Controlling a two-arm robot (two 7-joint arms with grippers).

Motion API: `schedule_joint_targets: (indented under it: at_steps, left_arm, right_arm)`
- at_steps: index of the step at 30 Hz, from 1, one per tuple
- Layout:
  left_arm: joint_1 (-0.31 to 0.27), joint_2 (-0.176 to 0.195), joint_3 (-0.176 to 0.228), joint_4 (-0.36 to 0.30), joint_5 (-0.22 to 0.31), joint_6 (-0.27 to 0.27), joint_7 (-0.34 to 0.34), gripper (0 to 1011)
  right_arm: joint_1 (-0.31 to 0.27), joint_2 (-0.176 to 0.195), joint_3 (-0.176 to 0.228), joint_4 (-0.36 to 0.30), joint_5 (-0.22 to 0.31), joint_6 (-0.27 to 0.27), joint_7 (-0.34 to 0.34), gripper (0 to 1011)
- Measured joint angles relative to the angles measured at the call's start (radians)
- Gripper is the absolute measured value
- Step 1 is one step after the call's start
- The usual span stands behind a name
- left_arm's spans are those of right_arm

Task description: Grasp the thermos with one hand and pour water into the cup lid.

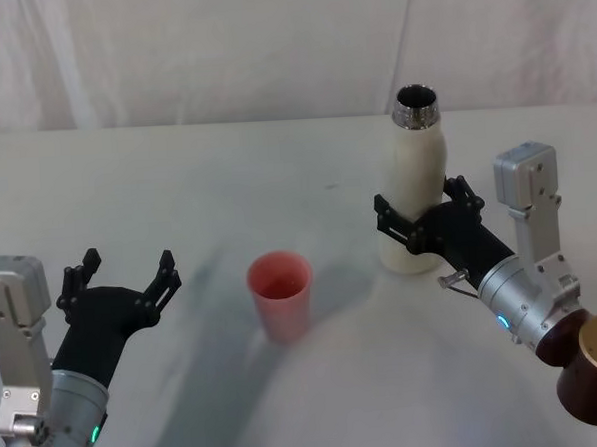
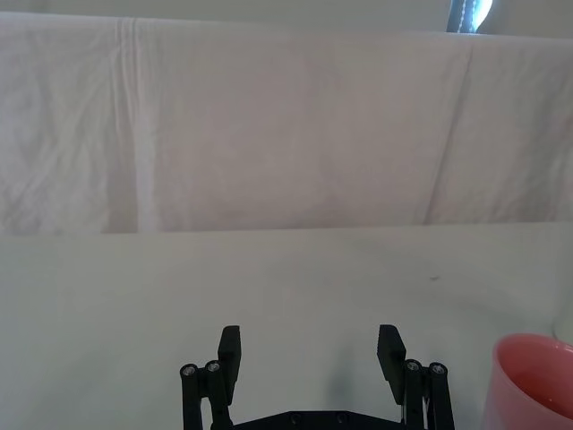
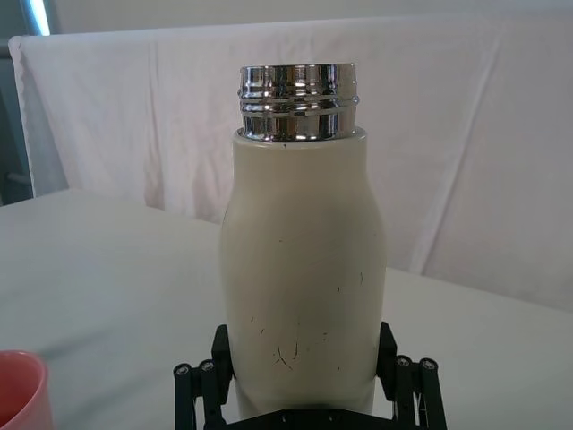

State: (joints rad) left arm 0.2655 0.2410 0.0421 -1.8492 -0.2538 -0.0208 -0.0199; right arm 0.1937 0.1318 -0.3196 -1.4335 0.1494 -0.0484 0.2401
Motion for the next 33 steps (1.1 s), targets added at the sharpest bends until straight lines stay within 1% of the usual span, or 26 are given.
schedule_joint_targets:
  at_steps: [19,33]
  left_arm:
    - [0.000,0.000,0.000,0.000,0.000,0.000,0.000,1001]
    - [0.000,0.000,0.000,0.000,0.000,0.000,0.000,1001]
  right_arm:
    - [0.003,-0.008,0.007,0.022,-0.005,-0.009,-0.001,950]
    - [-0.001,-0.016,0.018,0.034,0.004,-0.017,-0.009,950]
